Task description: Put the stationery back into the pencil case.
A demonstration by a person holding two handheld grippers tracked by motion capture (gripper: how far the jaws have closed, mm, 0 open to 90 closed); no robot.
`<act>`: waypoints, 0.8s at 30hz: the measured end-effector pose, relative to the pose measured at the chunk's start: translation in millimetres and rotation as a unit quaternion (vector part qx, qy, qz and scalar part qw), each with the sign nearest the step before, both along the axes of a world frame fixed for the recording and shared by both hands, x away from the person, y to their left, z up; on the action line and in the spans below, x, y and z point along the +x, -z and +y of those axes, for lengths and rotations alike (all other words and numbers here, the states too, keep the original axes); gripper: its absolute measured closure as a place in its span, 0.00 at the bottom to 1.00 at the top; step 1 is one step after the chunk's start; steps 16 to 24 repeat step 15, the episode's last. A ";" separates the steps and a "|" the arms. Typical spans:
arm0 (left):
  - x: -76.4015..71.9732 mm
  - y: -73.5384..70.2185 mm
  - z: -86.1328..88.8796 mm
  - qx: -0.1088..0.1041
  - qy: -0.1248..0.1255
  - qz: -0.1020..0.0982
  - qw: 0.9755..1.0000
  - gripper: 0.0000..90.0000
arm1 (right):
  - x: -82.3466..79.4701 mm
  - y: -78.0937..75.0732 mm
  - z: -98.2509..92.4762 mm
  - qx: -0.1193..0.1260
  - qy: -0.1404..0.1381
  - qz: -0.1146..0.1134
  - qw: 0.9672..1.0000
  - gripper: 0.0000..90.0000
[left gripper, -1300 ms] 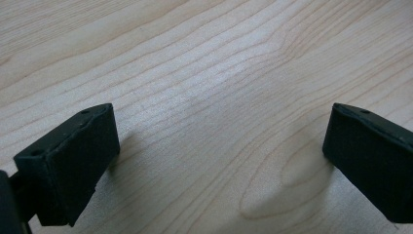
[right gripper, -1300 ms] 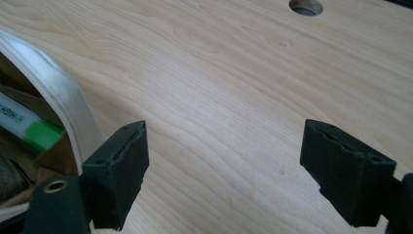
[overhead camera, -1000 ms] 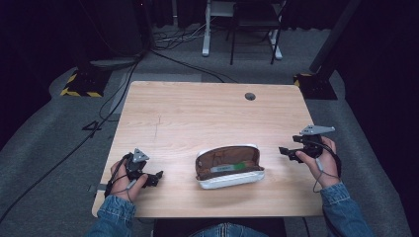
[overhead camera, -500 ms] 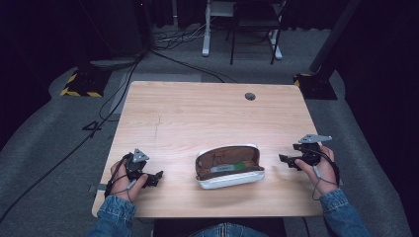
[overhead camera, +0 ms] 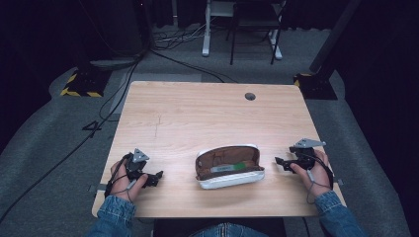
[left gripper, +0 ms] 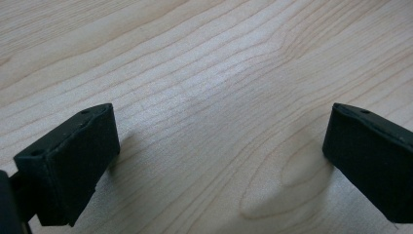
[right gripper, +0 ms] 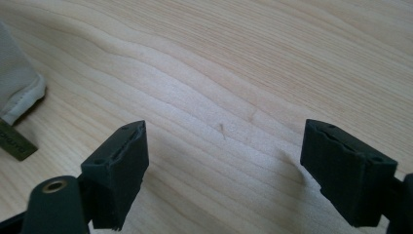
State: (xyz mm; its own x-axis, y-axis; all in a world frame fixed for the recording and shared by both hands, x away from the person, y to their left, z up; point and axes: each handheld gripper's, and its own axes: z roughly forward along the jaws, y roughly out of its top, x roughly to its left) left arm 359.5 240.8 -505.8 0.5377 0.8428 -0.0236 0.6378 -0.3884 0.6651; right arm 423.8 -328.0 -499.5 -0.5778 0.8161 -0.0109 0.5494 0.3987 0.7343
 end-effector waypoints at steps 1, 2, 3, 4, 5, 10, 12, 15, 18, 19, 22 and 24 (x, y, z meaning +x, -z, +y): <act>0.1 0.1 0.0 0.000 0.000 0.000 1.000 0.00 | 0.2 1.0 -0.3 0.000 0.001 -0.001 1.000 0.20; 0.0 0.0 0.0 0.000 0.000 0.000 1.000 0.00 | 0.6 2.3 -0.6 0.001 0.002 -0.002 1.000 0.20; 0.0 0.1 0.0 -0.001 0.000 0.000 1.000 0.00 | 1.1 3.5 -1.0 0.001 0.004 -0.002 1.000 0.19; -0.1 0.1 0.0 -0.001 0.000 0.000 1.000 0.00 | 1.7 4.0 -1.4 0.005 0.005 0.000 1.000 0.19; -0.4 0.0 -0.2 -0.001 -0.002 0.002 1.000 0.00 | 2.0 4.0 -1.3 0.005 0.006 0.000 1.000 0.19; -0.6 0.2 -0.4 -0.001 -0.003 0.000 1.000 0.00 | 3.6 4.6 1.2 0.000 0.012 0.001 1.000 0.14; -0.6 0.2 -0.4 -0.001 -0.003 0.000 1.000 0.00 | 4.1 4.6 1.9 -0.001 0.010 0.003 1.000 0.12; -0.6 0.2 -0.4 -0.001 -0.003 0.000 1.000 0.00 | 4.4 4.6 2.0 0.000 0.007 0.005 1.000 0.12; -0.6 0.2 -0.4 -0.001 -0.003 0.000 1.000 0.00 | 4.4 4.6 2.0 0.000 0.007 0.005 1.000 0.12; -0.6 0.2 -0.4 -0.001 -0.003 0.000 1.000 0.00 | 4.4 4.6 2.0 0.000 0.007 0.005 1.000 0.12; -0.6 0.2 -0.4 -0.001 -0.003 0.000 1.000 0.00 | 4.4 4.6 2.0 0.000 0.007 0.005 1.000 0.12; -0.6 0.2 -0.4 -0.001 -0.003 0.000 1.000 0.00 | 4.4 4.6 2.0 0.000 0.007 0.005 1.000 0.12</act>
